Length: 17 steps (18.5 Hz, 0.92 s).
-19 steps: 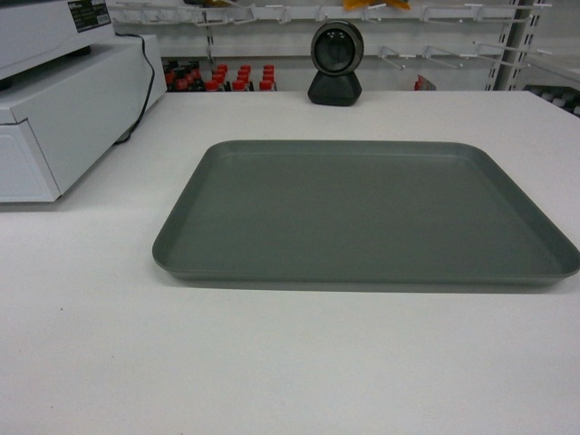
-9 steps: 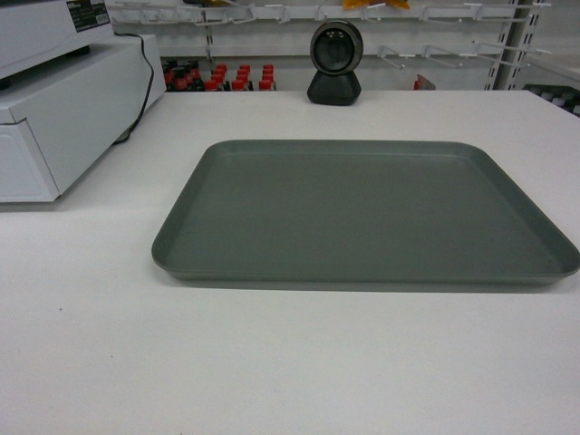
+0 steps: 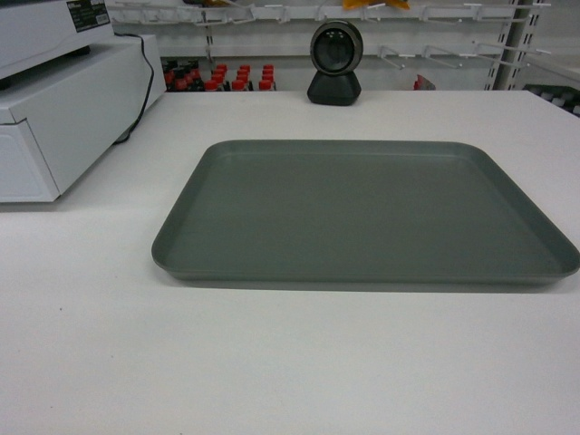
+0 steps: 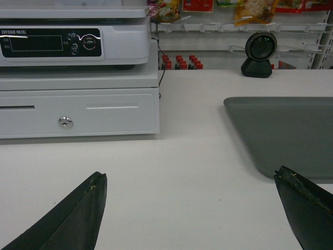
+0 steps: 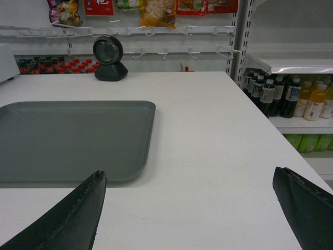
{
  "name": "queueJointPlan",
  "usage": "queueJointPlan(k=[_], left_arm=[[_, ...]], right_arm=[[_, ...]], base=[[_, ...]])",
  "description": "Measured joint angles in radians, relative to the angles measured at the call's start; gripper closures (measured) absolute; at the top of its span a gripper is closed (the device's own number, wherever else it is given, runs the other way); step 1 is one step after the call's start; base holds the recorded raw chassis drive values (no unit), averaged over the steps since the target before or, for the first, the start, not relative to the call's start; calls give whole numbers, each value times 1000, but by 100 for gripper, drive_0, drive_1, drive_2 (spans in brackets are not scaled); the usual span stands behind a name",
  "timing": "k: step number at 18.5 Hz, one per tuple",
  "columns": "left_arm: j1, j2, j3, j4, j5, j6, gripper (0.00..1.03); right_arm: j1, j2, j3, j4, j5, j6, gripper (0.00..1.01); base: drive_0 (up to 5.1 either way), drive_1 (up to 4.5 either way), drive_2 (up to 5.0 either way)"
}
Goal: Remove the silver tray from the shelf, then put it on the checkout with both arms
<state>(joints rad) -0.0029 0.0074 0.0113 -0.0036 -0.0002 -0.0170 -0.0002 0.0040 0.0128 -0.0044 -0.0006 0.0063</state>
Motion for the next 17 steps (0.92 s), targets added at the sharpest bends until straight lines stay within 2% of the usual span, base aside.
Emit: queueJointPlan(k=[12,17], left_arm=[[0,0,0,-1,0,0,5],[0,0,0,-1,-1,0,5]], right_arm=[[0,0,0,-3,1,0,3],[0,0,0,0,0,0,3]], base=[[0,0,0],[-3,-421,415]])
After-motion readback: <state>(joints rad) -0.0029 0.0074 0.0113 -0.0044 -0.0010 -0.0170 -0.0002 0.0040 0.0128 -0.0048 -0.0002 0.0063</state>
